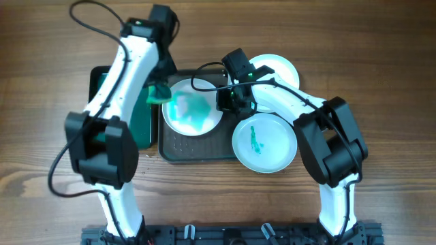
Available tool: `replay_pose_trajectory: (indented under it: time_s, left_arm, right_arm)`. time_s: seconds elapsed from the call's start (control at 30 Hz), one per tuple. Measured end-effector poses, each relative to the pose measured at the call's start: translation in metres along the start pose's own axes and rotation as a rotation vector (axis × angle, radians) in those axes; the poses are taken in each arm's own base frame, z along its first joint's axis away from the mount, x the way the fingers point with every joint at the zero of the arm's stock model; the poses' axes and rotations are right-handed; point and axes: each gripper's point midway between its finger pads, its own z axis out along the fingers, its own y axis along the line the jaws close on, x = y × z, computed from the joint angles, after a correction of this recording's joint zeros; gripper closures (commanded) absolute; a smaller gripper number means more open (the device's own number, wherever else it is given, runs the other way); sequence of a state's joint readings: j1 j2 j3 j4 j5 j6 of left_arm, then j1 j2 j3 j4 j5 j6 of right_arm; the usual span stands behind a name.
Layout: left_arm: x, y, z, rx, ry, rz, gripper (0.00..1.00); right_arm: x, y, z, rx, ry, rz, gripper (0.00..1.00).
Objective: Clean dirty plates on tray and stack at the side
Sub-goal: 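Scrub the held plate with the sponge in the left gripper, then carry the plate right with the right gripper and set it on the table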
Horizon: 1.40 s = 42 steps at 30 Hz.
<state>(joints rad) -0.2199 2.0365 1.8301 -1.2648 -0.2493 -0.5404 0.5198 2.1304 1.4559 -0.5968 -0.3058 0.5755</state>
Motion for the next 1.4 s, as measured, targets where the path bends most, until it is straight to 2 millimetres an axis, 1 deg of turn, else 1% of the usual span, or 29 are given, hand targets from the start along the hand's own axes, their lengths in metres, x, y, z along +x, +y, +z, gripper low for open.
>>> replay_pose_trajectory:
  time_s: [0.1, 0.2, 0.23, 0.27, 0.33, 0.37, 0.43, 0.53, 0.57, 0.6, 0.67, 0.83, 0.97, 1.07, 1.17, 1.23, 1.3, 1.37, 1.4]
  left_arm:
    - [-0.007, 0.013, -0.010, 0.016, -0.009, 0.001, 0.96]
    - [-0.013, 0.025, -0.009, 0.011, -0.008, -0.008, 0.96]
    - [-0.013, 0.027, -0.009, 0.010, -0.007, -0.009, 0.96]
    - [-0.014, 0.027, -0.009, 0.010, -0.008, -0.007, 0.96]
    - [-0.014, 0.027, -0.009, 0.013, -0.009, -0.004, 0.96]
    - [-0.014, 0.027, -0.009, 0.014, -0.009, -0.004, 0.96]
    - [-0.014, 0.027, -0.009, 0.014, -0.008, -0.004, 0.96]
    - [-0.014, 0.026, -0.009, 0.019, -0.007, -0.004, 0.96]
    - [-0.014, 0.025, -0.009, 0.023, -0.005, -0.004, 0.96]
    - [-0.014, 0.024, -0.009, 0.028, -0.004, -0.005, 0.96]
    - [-0.013, 0.024, -0.009, 0.030, -0.003, -0.005, 0.96]
    - [-0.013, 0.023, -0.009, 0.035, 0.000, -0.004, 0.96]
    - [-0.013, 0.023, -0.009, 0.035, 0.000, -0.004, 0.96]
    - [-0.013, 0.023, -0.009, 0.035, 0.000, -0.004, 0.96]
    - [-0.013, 0.023, -0.009, 0.035, 0.000, -0.005, 0.96]
    - [-0.013, 0.023, -0.009, 0.035, 0.000, -0.004, 0.96]
    - [-0.013, 0.023, -0.009, 0.035, 0.000, -0.004, 0.96]
    - [-0.013, 0.022, -0.009, 0.038, 0.001, -0.004, 0.96]
    - [-0.013, 0.021, -0.009, 0.045, 0.002, -0.005, 0.96]
  right_arm:
    - [0.000, 0.001, 0.000, -0.003, 0.000, -0.020, 0.96]
    - [0.001, -0.002, -0.004, 0.021, 0.013, -0.057, 0.96]
    - [0.000, -0.003, -0.005, 0.036, 0.009, -0.069, 0.96]
    - [-0.005, -0.005, -0.011, 0.065, -0.014, -0.094, 0.96]
    - [-0.012, -0.008, -0.027, 0.115, -0.065, -0.121, 0.96]
    - [-0.016, -0.010, -0.038, 0.151, -0.100, -0.136, 0.96]
    - [-0.027, -0.012, -0.067, 0.239, -0.197, -0.177, 0.96]
    - [-0.040, -0.004, -0.110, 0.365, -0.351, -0.241, 0.96]
    - [-0.042, -0.001, -0.127, 0.443, -0.420, -0.270, 0.96]
    - [-0.043, 0.001, -0.137, 0.505, -0.471, -0.291, 0.96]
    - [-0.042, 0.008, -0.152, 0.617, -0.553, -0.337, 0.96]
    - [-0.030, 0.032, -0.187, 0.890, -0.750, -0.462, 0.96]
    - [-0.018, 0.052, -0.226, 1.101, -0.938, -0.501, 0.96]
    - [-0.009, 0.064, -0.243, 1.183, -1.018, -0.519, 0.96]
    - [-0.007, 0.067, -0.251, 1.222, -1.048, -0.522, 0.96]
    - [-0.007, 0.066, -0.249, 1.223, -1.038, -0.530, 0.96]
    - [-0.008, 0.063, -0.236, 1.169, -0.965, -0.563, 0.96]
    - [-0.011, 0.052, -0.211, 1.055, -0.851, -0.556, 0.96]
    - [-0.014, 0.042, -0.198, 0.976, -0.792, -0.513, 0.96]
